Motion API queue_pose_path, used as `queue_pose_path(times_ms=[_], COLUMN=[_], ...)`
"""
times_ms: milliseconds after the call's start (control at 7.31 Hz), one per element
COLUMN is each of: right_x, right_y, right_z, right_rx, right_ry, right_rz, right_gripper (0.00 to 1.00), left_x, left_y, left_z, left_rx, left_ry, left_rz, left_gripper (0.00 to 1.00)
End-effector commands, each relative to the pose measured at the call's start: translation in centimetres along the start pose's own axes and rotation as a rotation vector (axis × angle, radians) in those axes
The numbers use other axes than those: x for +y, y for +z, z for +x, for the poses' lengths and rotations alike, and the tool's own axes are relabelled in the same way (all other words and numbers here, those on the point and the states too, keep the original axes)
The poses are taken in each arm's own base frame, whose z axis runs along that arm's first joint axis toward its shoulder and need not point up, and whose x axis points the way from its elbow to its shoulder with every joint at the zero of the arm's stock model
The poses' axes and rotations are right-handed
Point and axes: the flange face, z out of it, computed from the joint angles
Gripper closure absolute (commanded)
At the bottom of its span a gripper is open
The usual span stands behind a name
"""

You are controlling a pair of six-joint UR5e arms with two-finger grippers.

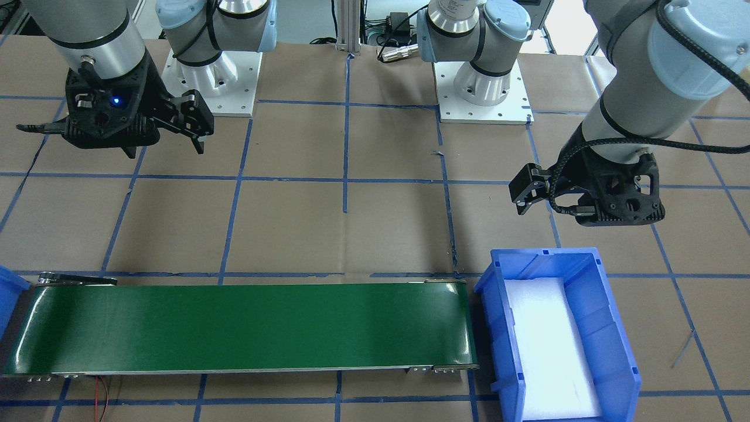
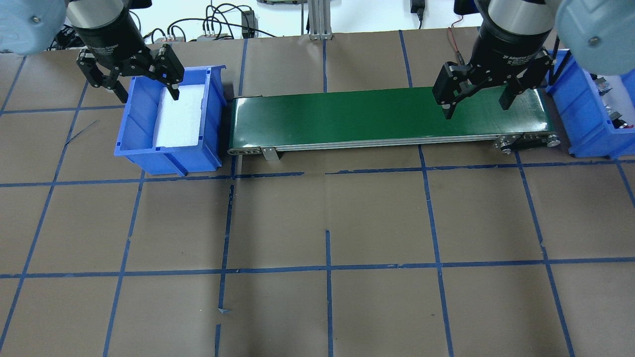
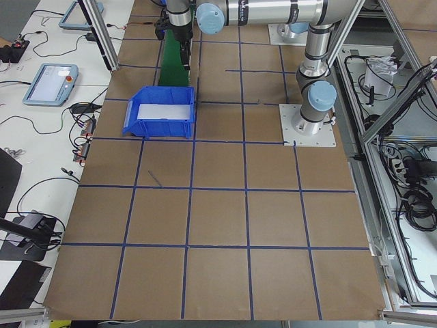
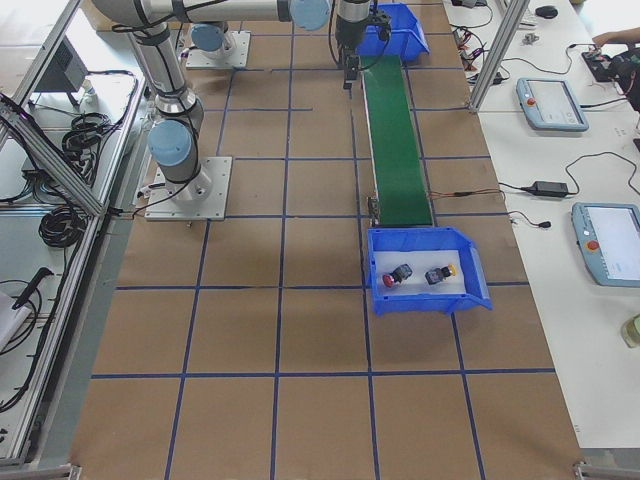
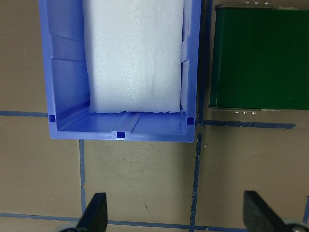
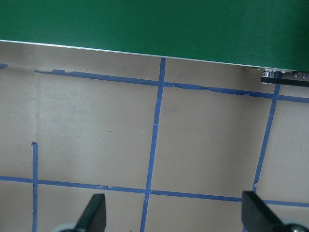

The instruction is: Transport two buttons from left to right

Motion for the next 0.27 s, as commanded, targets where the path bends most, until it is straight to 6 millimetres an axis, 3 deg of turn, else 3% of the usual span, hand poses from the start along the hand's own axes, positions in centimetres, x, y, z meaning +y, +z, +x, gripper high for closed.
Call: queue_pose_path(times_ms=[0,137], right_x=[0.00,-0.01], right_y=[-0.01,0.05], right_z=[-0.03,0.06], right_rx=[-0.002,0.000], right_ry=[0.000,0.001], right_rz=[0.000,0.000], right_gripper=[0.00,0.00], left_x=[-0.45,-0.56], left_y=[0.56,0.65], left_z=[0.03,0.12], left_rx=[0.000,0.000], left_ry=[0.074,0.065], left_rz=[-0.002,-0.003], left_gripper=[0.00,0.00])
